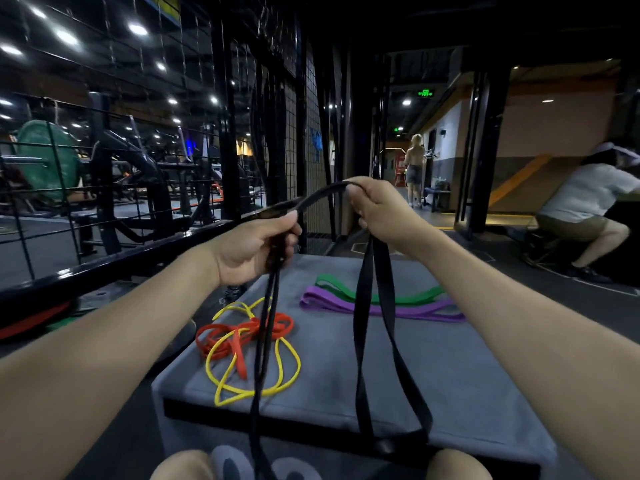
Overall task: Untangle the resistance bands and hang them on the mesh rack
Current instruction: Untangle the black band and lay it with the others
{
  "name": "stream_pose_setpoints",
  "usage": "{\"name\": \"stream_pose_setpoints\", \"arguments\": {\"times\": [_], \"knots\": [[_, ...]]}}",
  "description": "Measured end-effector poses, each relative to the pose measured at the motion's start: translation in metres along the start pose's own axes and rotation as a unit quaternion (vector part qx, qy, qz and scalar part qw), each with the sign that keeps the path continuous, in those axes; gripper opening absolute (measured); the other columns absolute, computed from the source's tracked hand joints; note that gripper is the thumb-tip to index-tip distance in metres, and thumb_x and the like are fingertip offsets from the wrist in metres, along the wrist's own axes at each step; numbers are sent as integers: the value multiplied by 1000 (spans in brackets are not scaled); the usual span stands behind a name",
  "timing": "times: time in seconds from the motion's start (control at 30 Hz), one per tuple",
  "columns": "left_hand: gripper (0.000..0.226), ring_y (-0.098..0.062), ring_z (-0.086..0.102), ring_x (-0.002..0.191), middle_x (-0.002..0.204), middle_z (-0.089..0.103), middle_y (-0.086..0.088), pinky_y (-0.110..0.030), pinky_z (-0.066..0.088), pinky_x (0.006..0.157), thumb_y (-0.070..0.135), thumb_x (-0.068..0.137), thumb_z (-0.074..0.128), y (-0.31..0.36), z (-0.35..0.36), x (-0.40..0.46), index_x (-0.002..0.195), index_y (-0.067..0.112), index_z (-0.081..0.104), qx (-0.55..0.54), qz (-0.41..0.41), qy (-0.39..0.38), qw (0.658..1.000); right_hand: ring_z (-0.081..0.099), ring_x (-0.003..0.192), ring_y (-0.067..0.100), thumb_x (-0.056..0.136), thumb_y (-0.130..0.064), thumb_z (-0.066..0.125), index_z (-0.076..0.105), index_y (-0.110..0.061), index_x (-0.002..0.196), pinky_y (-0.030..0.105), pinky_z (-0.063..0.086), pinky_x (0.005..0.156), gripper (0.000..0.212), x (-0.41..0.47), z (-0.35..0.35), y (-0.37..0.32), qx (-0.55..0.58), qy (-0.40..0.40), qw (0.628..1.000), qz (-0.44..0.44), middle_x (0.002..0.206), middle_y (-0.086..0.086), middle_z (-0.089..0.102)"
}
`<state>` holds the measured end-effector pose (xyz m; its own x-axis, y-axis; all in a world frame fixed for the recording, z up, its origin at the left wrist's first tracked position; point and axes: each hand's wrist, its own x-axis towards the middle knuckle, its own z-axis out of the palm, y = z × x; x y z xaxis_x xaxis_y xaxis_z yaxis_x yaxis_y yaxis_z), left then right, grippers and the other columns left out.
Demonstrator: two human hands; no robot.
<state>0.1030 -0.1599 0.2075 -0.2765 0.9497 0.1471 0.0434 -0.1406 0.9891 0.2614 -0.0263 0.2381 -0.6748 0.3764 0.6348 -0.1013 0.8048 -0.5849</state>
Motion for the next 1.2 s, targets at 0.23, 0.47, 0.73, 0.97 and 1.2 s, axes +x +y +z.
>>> {"name": "stream_pose_setpoints", "arguments": {"times": [0.23, 0.47, 0.73, 0.97, 1.2], "knots": [[25, -6, 50, 56, 60, 46, 8, -23, 42, 65, 41, 81, 57, 15, 40, 12, 86, 17, 51, 110, 57, 9, 992, 32, 49, 8, 101, -17, 35, 56, 2, 108, 23, 28, 47, 29, -2, -1, -12, -15, -19, 1000, -6, 59, -4, 37], [33, 0, 31, 33, 38, 39, 11, -15, 25, 43, 38, 96, 43, 19, 53, 20, 70, 17, 46, -44, 125, 104, 986, 44, 59, -1, 92, -10, 54, 51, -22, 92, 12, 38, 56, 12, -19, 10, 5, -21, -64, 998, -16, 69, -11, 47], [17, -1, 30, 30, 42, 44, 9, -16, 27, 36, 36, 88, 59, 9, 11, 17, 75, 26, 55, -199, 100, 270, 937, 49, 75, 18, 81, -2, 57, 55, -13, 96, 27, 38, 64, 20, -65, 41, 90, -129, -148, 973, 118, 74, -4, 50], [36, -3, 23, 30, 36, 35, 10, -16, 22, 34, 37, 89, 59, -13, -9, 40, 62, 18, 44, -301, 99, 319, 893, 48, 77, 22, 89, -11, 53, 46, -8, 88, 28, 32, 65, 8, -82, 31, 138, -210, -144, 945, 207, 77, 6, 50], [36, -5, 23, 30, 43, 33, 8, -18, 21, 35, 39, 91, 56, -40, -23, 66, 65, 17, 43, -274, 96, 398, 870, 50, 77, 24, 92, -11, 50, 51, -10, 92, 29, 35, 65, 1, -87, 16, 178, -241, -123, 928, 256, 82, 8, 53]]}}
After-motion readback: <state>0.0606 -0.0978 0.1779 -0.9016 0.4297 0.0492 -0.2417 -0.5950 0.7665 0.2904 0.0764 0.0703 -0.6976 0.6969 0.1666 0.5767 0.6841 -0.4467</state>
